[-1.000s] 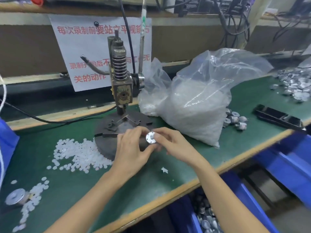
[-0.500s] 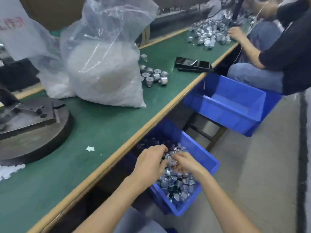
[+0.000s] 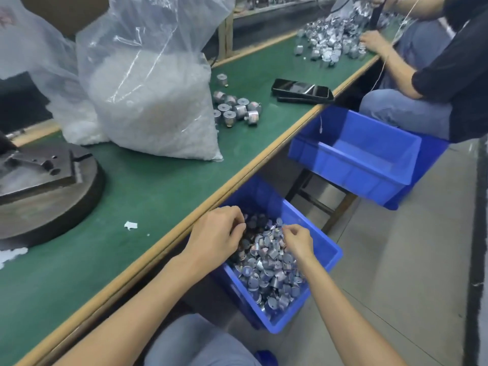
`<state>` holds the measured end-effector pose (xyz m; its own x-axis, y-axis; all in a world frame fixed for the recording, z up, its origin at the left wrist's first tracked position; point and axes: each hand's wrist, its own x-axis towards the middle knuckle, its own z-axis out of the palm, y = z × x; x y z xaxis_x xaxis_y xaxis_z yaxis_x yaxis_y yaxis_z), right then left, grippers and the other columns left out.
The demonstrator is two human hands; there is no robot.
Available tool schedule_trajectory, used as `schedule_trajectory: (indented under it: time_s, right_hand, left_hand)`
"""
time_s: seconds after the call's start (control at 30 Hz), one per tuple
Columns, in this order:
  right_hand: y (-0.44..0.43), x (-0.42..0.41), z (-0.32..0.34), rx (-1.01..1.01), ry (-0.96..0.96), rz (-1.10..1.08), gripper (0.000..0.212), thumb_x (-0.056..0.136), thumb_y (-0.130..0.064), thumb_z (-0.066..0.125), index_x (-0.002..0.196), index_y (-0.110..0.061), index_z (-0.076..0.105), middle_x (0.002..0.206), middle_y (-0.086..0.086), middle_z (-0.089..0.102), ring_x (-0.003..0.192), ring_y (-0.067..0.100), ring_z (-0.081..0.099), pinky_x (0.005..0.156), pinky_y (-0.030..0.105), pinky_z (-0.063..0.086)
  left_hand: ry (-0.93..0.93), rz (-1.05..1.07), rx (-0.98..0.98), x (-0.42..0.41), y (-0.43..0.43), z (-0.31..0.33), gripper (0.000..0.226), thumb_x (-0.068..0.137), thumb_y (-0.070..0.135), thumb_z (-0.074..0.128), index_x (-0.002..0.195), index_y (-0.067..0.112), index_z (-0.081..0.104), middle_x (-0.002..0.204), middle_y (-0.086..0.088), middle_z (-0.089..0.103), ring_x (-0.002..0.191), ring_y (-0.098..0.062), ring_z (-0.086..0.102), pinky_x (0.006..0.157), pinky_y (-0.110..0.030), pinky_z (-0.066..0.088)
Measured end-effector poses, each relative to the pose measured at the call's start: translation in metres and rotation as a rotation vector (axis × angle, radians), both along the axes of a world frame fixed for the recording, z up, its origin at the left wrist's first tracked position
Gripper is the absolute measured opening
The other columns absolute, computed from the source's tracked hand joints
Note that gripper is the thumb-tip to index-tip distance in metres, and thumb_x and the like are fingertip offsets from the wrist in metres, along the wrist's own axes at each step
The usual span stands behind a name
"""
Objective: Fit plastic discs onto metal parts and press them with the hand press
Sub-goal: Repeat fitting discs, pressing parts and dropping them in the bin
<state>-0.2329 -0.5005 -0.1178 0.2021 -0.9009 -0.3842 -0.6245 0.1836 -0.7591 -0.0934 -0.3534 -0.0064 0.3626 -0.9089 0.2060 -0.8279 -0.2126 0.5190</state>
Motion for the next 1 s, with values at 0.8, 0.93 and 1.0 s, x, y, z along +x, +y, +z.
schedule_trajectory:
  time_s: [0.8, 0.93, 1.0]
  right_hand:
    - [0.305, 0.274, 0.251, -0.354, -0.61, 1.513, 0.016, 0.089, -0.01, 0.054, 0.079, -0.012, 0.067, 0.059, -0.006, 0.059, 0.056, 0.001, 0.053, 0.061, 0.018, 0.044]
    - [0.388, 0.289, 0.278, -0.405, -0.72, 1.704, 0.019, 0.085, 0.001, 0.051, 0.088, -0.001, 0.071, 0.071, 0.006, 0.064, 0.068, 0.014, 0.055, 0.073, 0.03, 0.046]
    - [0.422, 0.292, 0.288, -0.457, -0.758, 1.801, 0.021, 0.084, 0.002, 0.051, 0.09, -0.002, 0.07, 0.066, 0.0, 0.06, 0.062, 0.011, 0.05, 0.067, 0.018, 0.042]
  left_hand:
    - [-0.436, 0.86, 0.66, 0.121, 0.298, 0.154, 0.046, 0.087, 0.054, 0.044, 0.124, 0.028, 0.044, 0.117, 0.004, 0.055, 0.113, -0.021, 0.048, 0.09, -0.035, 0.031]
    - [-0.438, 1.031, 0.701, 0.11, 0.366, 0.178, 0.044, 0.087, 0.052, 0.045, 0.124, 0.028, 0.046, 0.123, 0.001, 0.053, 0.118, -0.023, 0.045, 0.095, -0.038, 0.031]
    - [-0.365, 1.117, 0.652, 0.106, 0.4, 0.186, 0.036, 0.088, 0.044, 0.047, 0.12, 0.03, 0.051, 0.127, 0.001, 0.054, 0.118, -0.026, 0.047, 0.094, -0.038, 0.034]
